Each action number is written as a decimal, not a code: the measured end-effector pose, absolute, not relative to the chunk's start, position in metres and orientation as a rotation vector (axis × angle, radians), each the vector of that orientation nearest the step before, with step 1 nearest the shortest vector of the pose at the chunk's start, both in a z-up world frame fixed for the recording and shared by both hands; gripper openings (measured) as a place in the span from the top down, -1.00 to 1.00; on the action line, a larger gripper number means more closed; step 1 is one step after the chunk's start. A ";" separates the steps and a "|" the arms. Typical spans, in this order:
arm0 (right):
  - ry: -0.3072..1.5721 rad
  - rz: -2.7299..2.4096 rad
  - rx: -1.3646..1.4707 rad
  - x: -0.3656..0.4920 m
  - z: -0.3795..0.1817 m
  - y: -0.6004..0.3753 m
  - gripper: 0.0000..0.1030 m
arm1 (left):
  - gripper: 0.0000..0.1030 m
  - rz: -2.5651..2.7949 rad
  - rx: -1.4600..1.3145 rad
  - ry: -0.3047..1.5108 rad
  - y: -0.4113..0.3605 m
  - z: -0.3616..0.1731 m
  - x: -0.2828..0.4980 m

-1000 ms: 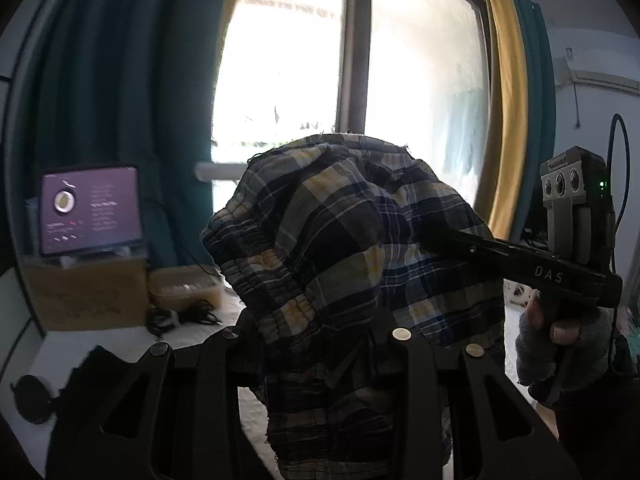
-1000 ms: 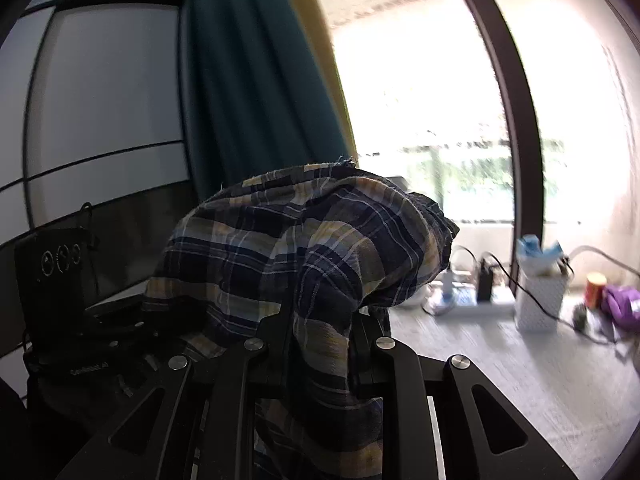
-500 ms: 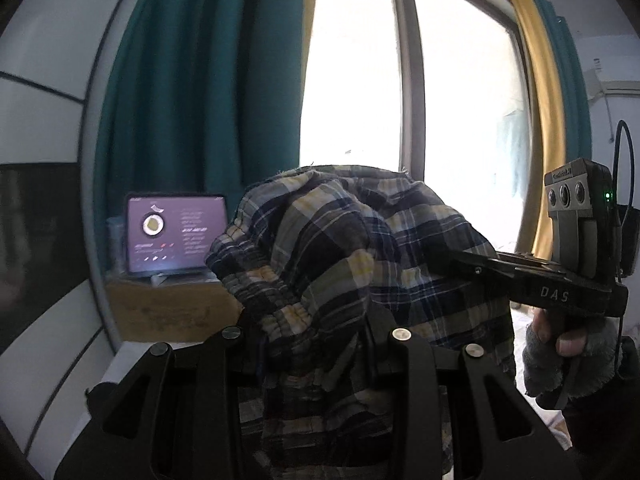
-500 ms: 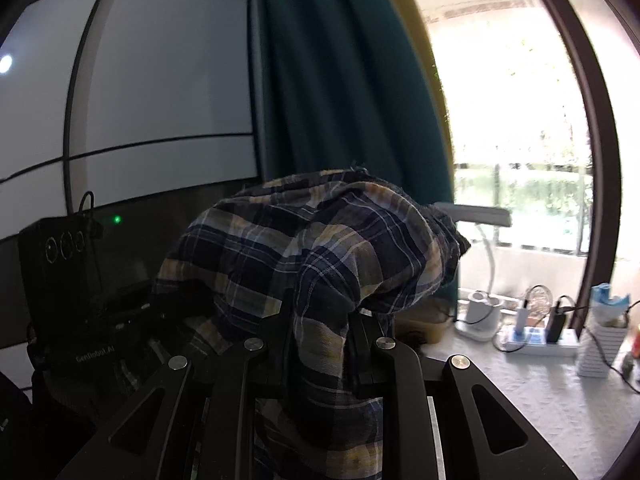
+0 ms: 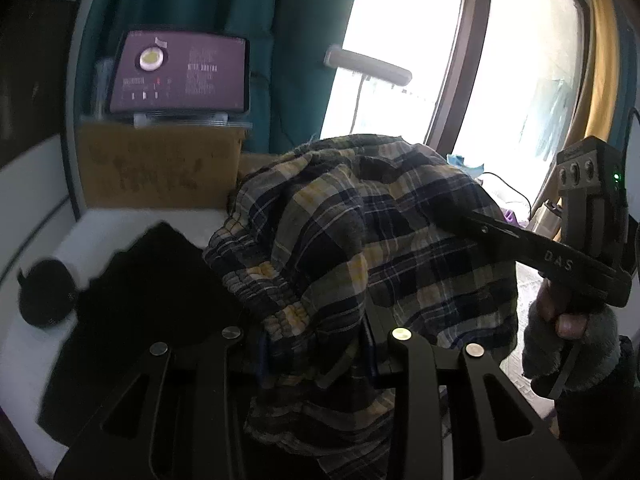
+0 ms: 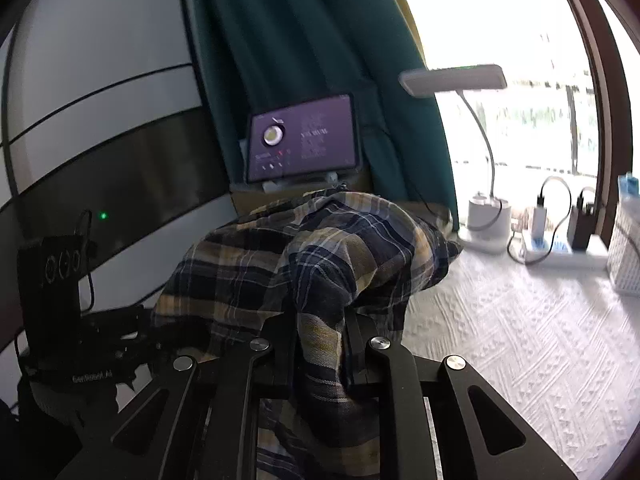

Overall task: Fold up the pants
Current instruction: 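Lift the plaid pants high with both grippers and fold them over, then lower the folded pants onto the bedspread beside the black garment with both grippers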

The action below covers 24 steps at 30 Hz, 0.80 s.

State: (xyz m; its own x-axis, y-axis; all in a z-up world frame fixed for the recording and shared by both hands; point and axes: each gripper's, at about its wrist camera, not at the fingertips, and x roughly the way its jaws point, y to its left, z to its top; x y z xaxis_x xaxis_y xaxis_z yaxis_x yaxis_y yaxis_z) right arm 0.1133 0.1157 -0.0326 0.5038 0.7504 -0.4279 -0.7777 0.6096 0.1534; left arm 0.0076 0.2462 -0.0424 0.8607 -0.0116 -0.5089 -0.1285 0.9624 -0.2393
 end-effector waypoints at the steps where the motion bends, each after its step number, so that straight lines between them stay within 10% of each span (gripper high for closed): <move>1: 0.500 0.923 -0.061 0.119 -0.037 0.116 0.68 | 0.36 0.063 -0.274 0.541 0.246 -0.046 0.010; 19: 0.792 0.790 -0.045 0.165 -0.125 0.094 0.64 | 0.20 0.090 -0.296 0.708 0.247 -0.098 0.057; 24: 0.798 0.753 -0.041 0.165 -0.127 0.083 0.05 | 0.10 0.106 -0.318 0.727 0.254 -0.101 0.050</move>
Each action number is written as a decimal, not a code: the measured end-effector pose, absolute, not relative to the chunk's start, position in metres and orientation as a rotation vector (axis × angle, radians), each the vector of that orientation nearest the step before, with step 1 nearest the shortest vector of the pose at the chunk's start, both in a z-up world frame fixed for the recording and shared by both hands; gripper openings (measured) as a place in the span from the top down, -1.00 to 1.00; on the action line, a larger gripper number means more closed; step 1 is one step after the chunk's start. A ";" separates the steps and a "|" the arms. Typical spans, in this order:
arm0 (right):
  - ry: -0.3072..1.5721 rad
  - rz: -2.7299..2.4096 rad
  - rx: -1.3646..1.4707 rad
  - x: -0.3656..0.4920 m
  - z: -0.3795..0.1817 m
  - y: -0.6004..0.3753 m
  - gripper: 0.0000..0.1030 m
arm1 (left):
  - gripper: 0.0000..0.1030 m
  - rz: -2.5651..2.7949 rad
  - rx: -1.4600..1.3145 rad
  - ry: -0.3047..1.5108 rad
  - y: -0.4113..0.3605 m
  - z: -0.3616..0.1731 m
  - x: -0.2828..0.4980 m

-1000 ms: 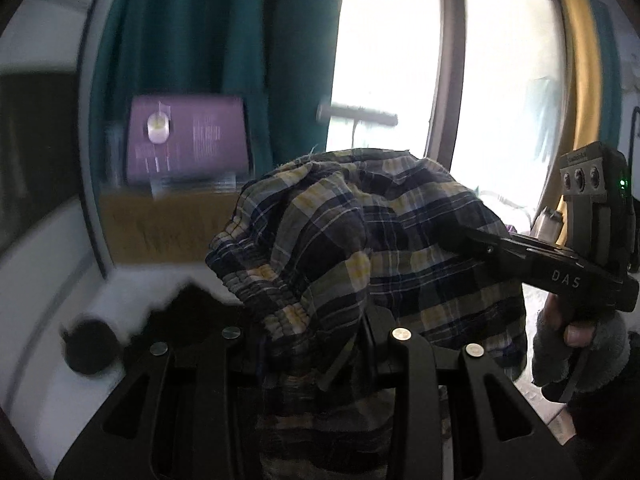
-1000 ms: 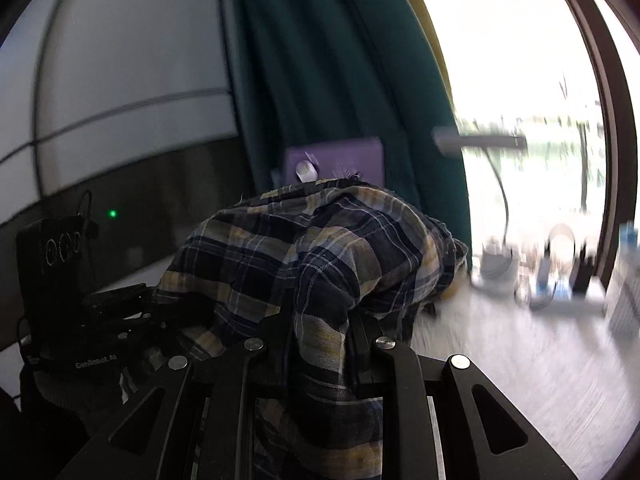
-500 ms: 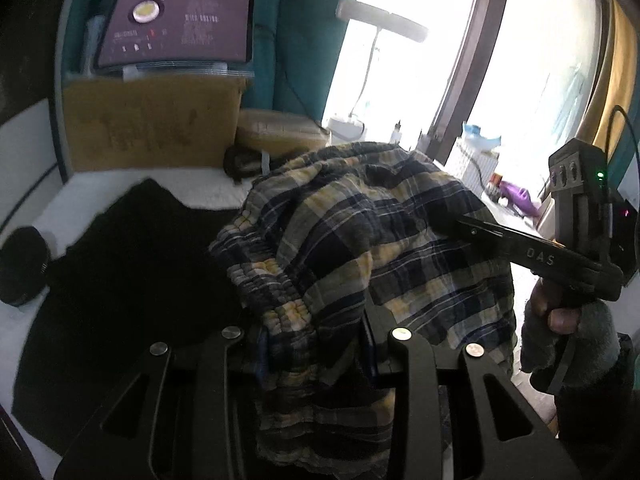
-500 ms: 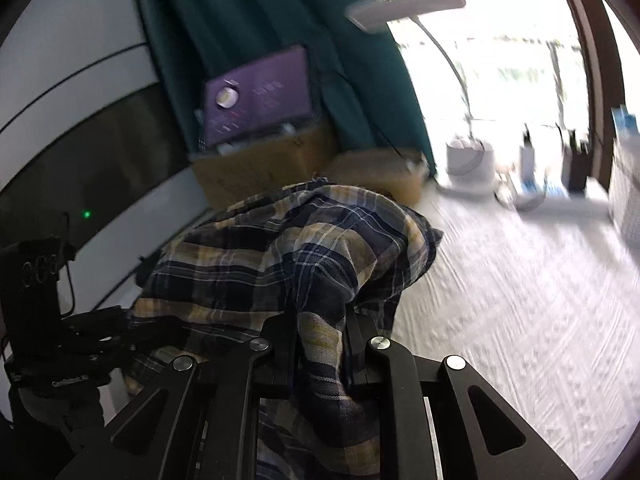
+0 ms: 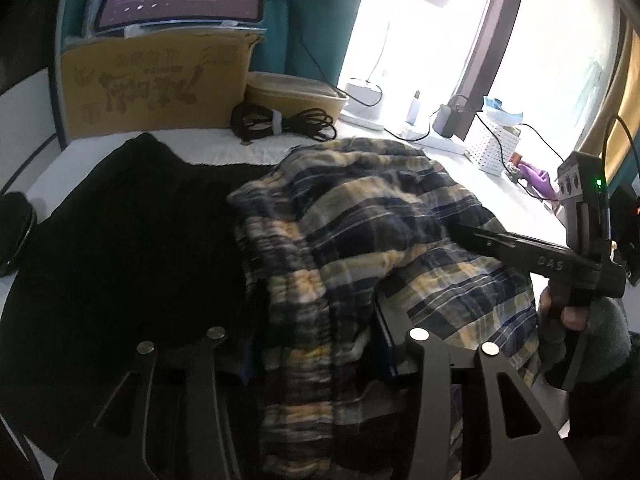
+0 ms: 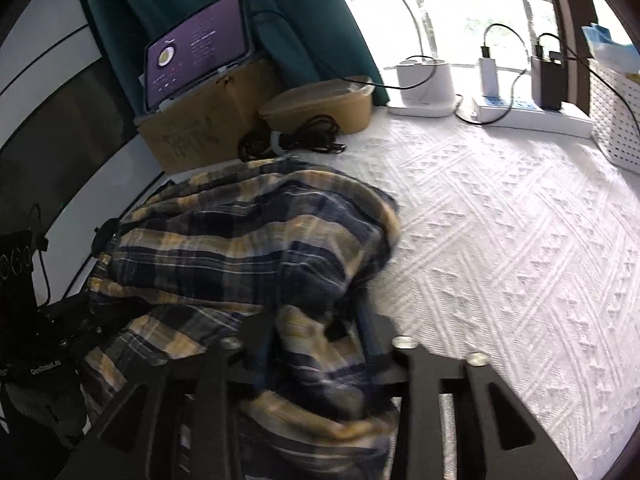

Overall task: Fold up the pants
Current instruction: 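Lower the folded pants onto the bedspread beside the black garment with both grippers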

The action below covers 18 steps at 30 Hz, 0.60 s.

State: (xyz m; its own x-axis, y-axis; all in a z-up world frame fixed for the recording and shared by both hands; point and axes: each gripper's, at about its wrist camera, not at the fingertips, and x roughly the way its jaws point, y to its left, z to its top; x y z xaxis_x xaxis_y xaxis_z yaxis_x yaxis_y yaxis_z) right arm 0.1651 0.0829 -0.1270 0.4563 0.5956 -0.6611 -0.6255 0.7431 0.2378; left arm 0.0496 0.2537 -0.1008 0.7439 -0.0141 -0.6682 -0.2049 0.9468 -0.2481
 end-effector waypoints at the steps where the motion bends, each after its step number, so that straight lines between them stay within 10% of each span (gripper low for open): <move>1: 0.796 0.748 -0.032 0.165 -0.125 0.080 0.02 | 0.10 0.104 -0.325 0.726 0.255 -0.098 0.047; 18: 0.755 0.688 -0.078 0.144 -0.120 0.036 0.02 | 0.10 0.215 -0.290 0.699 0.263 -0.091 0.054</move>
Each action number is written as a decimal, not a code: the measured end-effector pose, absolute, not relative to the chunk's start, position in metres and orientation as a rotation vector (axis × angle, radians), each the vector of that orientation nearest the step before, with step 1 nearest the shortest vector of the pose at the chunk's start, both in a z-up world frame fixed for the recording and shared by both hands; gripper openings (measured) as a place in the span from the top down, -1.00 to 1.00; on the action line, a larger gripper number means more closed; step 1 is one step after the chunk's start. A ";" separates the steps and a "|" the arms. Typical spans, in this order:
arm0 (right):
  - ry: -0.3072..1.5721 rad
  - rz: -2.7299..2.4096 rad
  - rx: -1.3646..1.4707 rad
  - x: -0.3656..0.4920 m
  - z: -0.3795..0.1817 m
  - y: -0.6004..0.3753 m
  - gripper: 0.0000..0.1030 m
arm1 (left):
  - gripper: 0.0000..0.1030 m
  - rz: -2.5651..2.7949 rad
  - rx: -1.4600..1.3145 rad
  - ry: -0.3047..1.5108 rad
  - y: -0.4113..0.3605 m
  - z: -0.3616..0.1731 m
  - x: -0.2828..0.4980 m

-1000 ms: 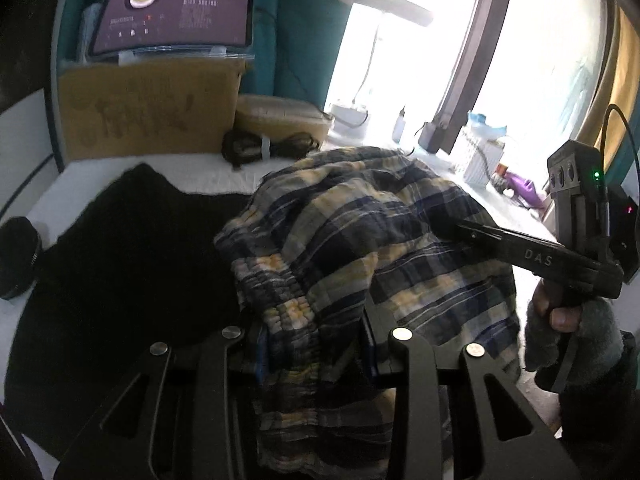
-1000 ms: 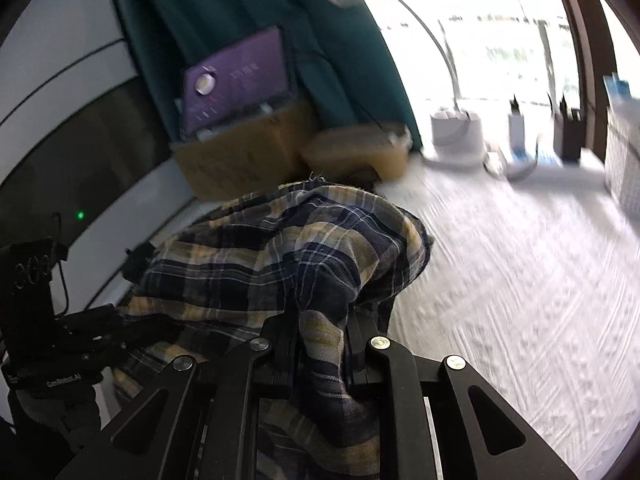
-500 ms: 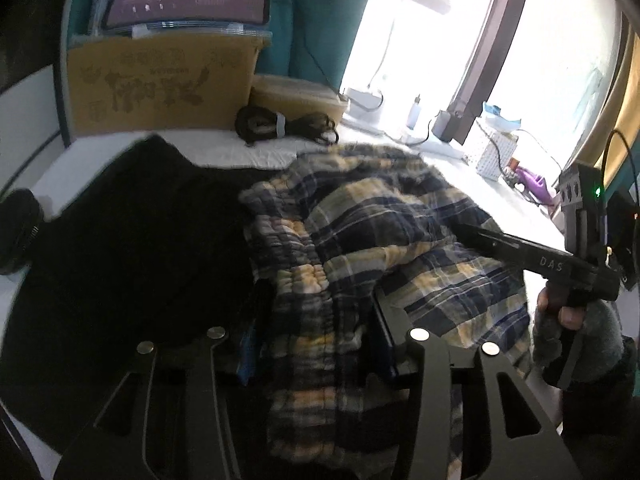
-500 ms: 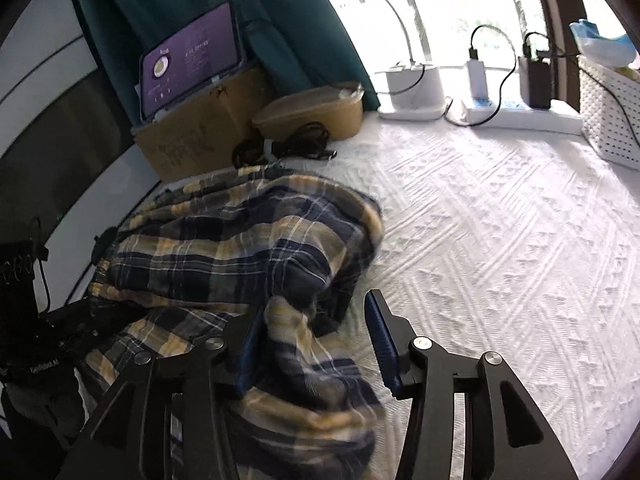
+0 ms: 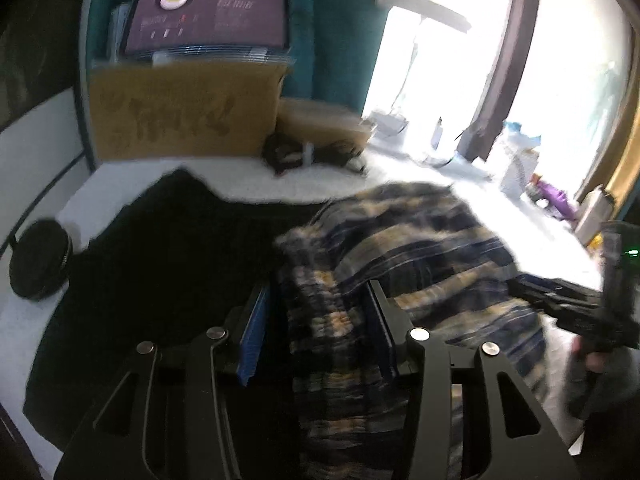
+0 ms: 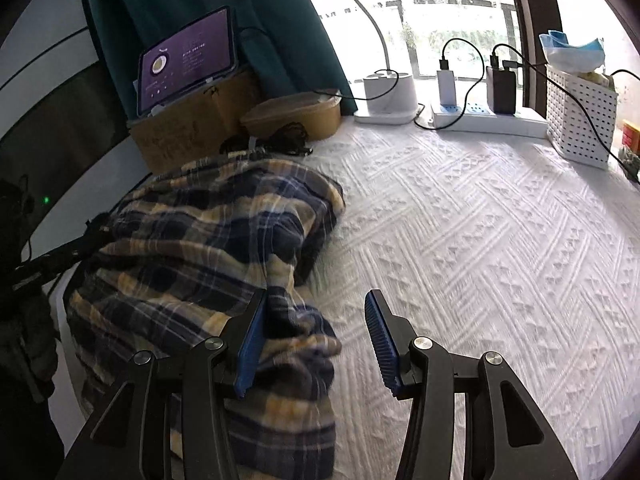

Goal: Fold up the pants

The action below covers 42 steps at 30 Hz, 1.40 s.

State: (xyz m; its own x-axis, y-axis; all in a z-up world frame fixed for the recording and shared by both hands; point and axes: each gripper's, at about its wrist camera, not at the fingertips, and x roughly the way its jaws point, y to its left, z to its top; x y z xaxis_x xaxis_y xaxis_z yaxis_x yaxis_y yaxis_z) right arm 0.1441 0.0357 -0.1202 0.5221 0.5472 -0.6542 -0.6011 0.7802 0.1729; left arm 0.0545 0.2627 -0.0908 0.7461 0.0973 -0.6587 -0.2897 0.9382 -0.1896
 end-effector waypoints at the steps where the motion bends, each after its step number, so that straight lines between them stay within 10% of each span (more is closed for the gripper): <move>1: 0.759 0.688 -0.081 0.144 -0.122 0.034 0.02 | 0.09 0.217 -0.301 0.710 0.264 -0.095 0.055; 21: 0.857 0.812 -0.023 0.110 -0.133 0.004 0.03 | 0.05 0.212 -0.253 0.678 0.247 -0.066 0.047; 26: 0.881 0.868 0.009 0.088 -0.134 0.008 0.64 | 0.05 0.203 -0.262 0.696 0.241 -0.068 0.035; 42: 0.859 0.725 -0.017 0.061 -0.120 -0.020 0.66 | 0.05 0.141 -0.262 0.752 0.230 -0.081 0.009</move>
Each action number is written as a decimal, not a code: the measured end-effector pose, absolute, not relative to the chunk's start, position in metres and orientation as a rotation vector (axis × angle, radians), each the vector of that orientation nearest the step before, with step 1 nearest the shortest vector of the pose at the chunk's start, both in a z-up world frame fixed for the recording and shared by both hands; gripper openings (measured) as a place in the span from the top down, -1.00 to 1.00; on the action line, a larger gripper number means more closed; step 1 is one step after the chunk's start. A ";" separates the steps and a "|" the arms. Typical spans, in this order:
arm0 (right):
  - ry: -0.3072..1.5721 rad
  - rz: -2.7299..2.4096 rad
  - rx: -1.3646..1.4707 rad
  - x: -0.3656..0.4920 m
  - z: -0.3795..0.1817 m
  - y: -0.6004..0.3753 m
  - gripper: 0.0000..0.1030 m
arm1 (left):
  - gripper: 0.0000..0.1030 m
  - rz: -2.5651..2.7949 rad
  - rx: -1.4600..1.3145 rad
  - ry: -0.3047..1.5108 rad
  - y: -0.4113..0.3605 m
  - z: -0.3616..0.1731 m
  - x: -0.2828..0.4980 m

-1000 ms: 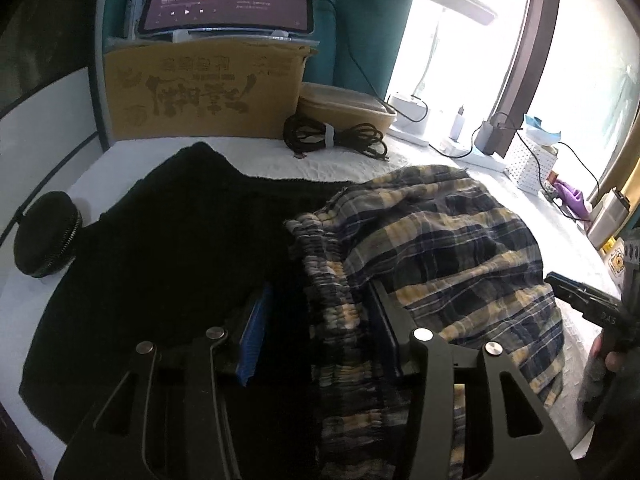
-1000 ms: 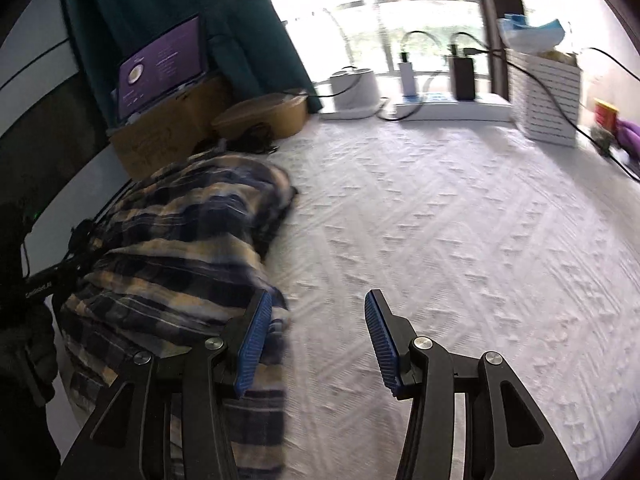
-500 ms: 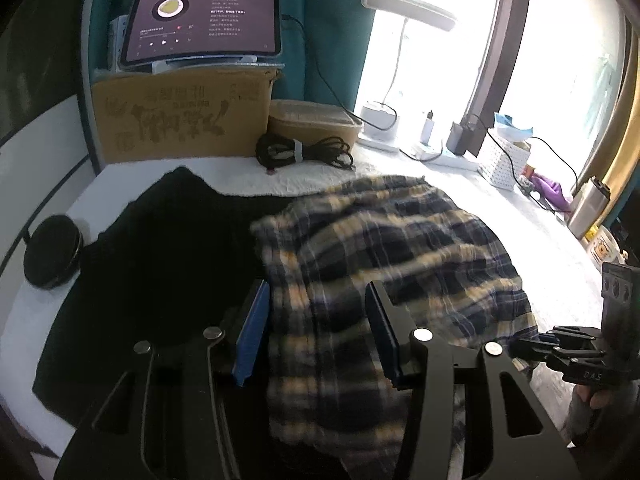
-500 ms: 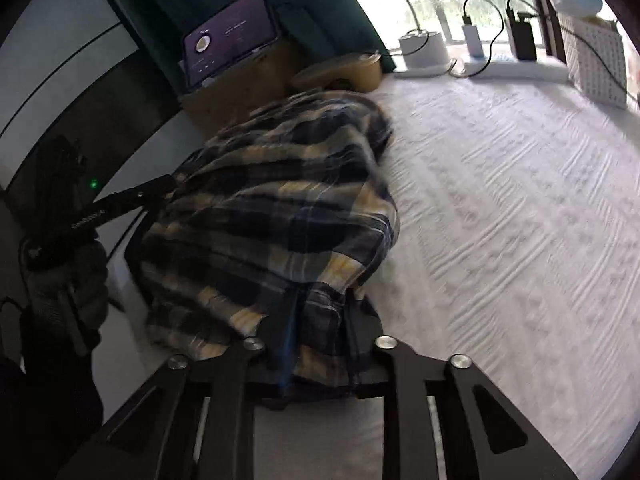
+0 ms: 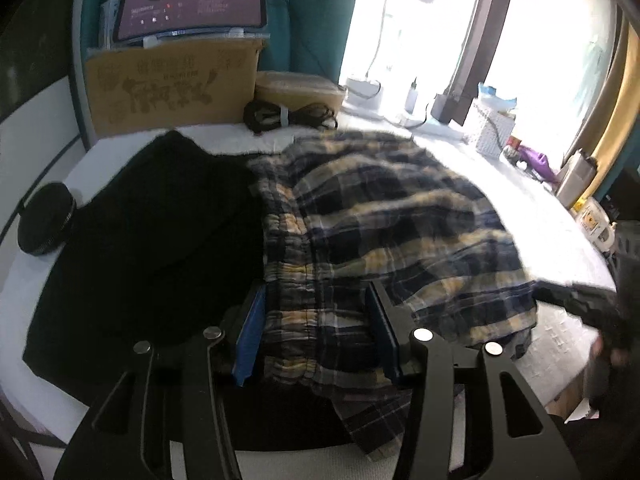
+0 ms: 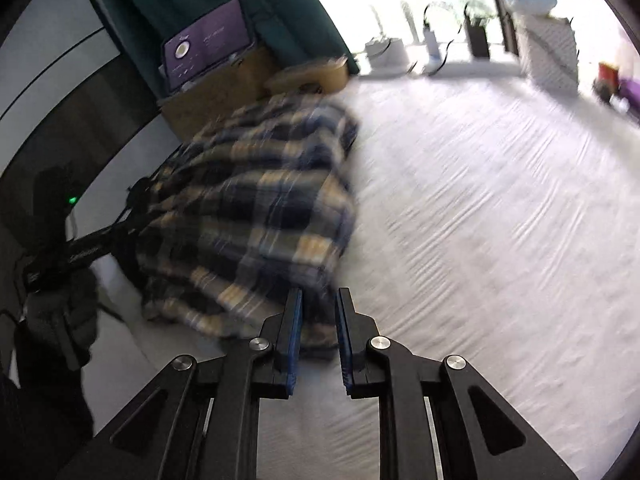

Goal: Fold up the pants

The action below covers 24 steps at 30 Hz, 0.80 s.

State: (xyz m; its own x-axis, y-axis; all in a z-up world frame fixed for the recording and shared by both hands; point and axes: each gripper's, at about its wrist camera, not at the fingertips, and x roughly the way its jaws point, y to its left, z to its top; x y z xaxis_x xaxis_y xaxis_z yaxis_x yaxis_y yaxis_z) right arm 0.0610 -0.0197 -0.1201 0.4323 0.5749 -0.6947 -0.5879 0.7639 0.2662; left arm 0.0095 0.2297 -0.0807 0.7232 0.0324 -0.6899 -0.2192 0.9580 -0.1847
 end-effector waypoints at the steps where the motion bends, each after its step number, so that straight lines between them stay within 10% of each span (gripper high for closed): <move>1: 0.847 0.716 -0.032 0.068 -0.115 -0.020 0.66 | 0.05 0.140 -0.267 0.741 0.233 -0.078 0.009; 9: 0.789 0.713 -0.089 0.158 -0.094 0.011 0.56 | 0.05 0.200 -0.289 0.679 0.264 -0.068 0.035; 10: 0.798 0.719 -0.091 0.169 -0.096 0.019 0.44 | 0.05 0.206 -0.298 0.688 0.267 -0.071 0.041; 12: 0.806 0.726 -0.080 0.184 -0.099 0.029 -0.52 | 0.05 0.197 -0.314 0.718 0.271 -0.079 0.053; 13: 0.805 0.732 -0.069 0.190 -0.100 0.033 -0.57 | 0.05 0.192 -0.317 0.728 0.272 -0.082 0.057; 17: 0.824 0.787 -0.017 0.214 -0.108 0.048 -0.56 | 0.05 0.160 -0.321 0.749 0.271 -0.091 0.068; 24: 0.897 0.860 -0.030 0.235 -0.125 0.076 0.59 | 0.04 0.146 -0.332 0.774 0.272 -0.103 0.076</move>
State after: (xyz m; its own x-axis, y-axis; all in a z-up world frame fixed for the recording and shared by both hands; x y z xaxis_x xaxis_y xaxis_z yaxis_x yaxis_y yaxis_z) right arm 0.2349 0.0758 -0.1254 0.3223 0.6430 -0.6948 -0.6668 0.6751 0.3156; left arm 0.0764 0.2723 -0.1027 0.7082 0.0080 -0.7060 -0.2497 0.9382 -0.2398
